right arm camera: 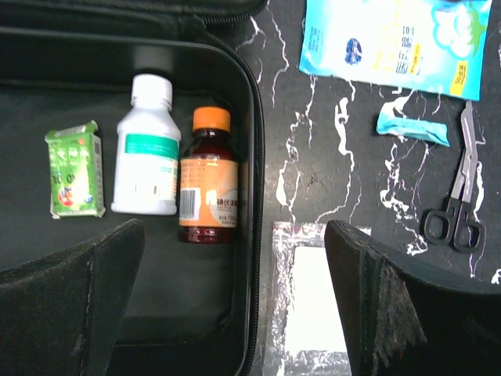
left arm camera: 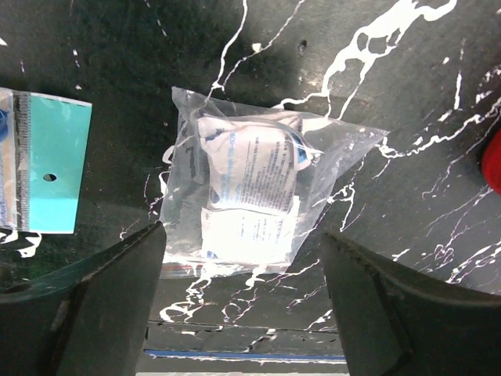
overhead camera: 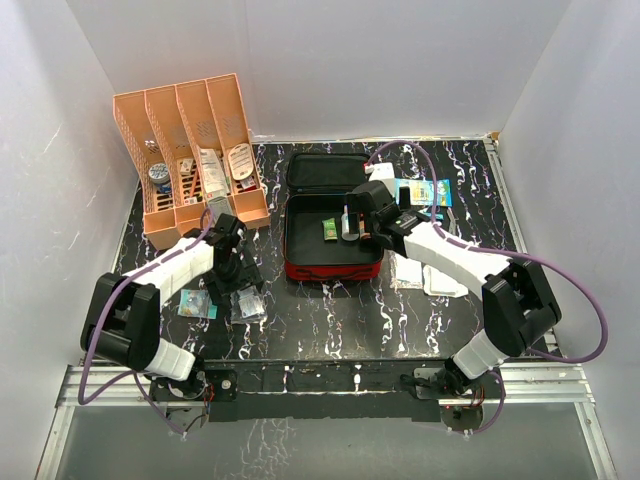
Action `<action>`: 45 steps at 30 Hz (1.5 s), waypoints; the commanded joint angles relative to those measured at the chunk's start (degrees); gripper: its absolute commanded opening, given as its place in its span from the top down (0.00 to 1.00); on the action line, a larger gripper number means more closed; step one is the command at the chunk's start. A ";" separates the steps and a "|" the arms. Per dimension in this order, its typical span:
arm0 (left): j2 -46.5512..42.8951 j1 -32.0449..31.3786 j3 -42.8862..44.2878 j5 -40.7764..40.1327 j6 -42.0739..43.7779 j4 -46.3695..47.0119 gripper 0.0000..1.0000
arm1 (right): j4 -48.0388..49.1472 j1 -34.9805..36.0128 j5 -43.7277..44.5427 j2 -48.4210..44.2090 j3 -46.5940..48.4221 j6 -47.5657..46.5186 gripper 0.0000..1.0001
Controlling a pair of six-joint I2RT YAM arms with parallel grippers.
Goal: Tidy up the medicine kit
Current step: Pick up the medical item at the center of the board, then place the medical item at the medicine box.
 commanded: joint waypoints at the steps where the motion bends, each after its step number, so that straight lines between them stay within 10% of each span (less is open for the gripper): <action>1: 0.60 -0.41 -0.99 0.27 -2.98 0.23 0.27 | 2.74 -0.18 0.72 -2.51 -0.69 0.72 0.02; 14: 0.73 -1.92 -4.87 -1.20 -1.54 4.63 0.36 | 2.51 -0.41 1.35 -4.93 -2.40 1.83 0.02; 25: -0.77 -3.11 -0.70 -3.63 2.67 3.50 0.87 | 2.48 -0.37 1.91 -7.18 -3.37 2.98 0.02; 45: 12.66 -3.48 41.48 5.11 25.54 -0.44 0.99 | 4.69 -7.00 4.06 -8.42 2.85 -0.67 0.02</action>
